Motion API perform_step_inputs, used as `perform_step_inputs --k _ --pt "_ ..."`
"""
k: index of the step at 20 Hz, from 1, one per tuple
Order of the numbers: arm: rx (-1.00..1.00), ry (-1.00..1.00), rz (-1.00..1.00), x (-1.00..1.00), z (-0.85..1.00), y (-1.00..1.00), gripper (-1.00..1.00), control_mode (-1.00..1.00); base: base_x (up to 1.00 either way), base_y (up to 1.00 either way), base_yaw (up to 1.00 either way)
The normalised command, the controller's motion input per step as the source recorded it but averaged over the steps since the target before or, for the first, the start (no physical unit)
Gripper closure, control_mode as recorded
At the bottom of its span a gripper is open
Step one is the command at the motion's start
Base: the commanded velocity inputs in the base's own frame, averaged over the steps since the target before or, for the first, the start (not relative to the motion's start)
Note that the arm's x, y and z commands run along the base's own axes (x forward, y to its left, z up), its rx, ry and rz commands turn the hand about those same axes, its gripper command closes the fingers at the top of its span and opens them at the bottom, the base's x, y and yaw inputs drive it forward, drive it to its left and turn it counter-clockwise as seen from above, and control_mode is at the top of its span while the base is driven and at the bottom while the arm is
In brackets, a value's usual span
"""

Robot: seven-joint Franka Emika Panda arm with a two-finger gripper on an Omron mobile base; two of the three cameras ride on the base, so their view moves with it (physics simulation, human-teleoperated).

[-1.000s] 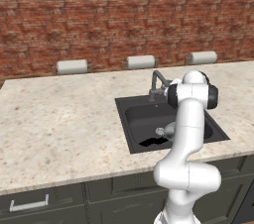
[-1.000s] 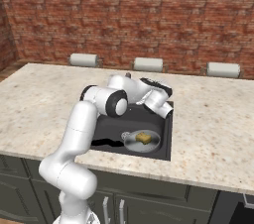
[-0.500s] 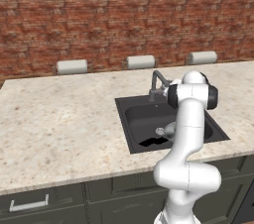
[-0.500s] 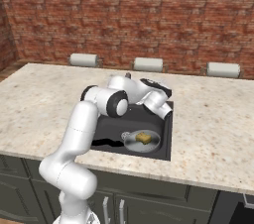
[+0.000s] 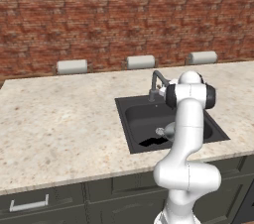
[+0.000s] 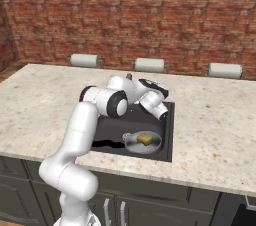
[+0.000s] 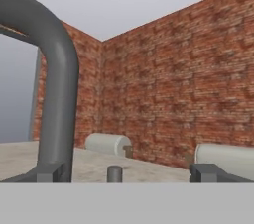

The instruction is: Pick the pan and sponge and place them into the sink. Then turn on the water.

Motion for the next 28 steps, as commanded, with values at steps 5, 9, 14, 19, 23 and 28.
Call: perform_step_inputs --k 5,9,14,19,23,28 --pt "0.02 0.0 -0.04 0.12 -0.05 -0.04 -1.0 -1.0 0.0 0.0 0.0" --pt "0.02 0.0 -0.02 0.23 -0.02 -0.08 -1.0 -1.0 0.0 0.0 0.0" --pt "0.03 0.0 0.0 0.13 -0.02 -0.16 1.0 -1.0 0.0 0.0 0.0" --pt "0.01 0.0 0.0 0.02 -0.07 -0.21 1.0 -1.0 0.0 0.0 0.0" --pt "0.0 0.0 0.0 0.04 -0.17 -0.17 1.0 -1.0 0.0 0.0 0.0" --pt "0.0 0.0 0.0 0.05 -0.2 -0.25 1.0 -1.0 0.0 0.0 0.0"
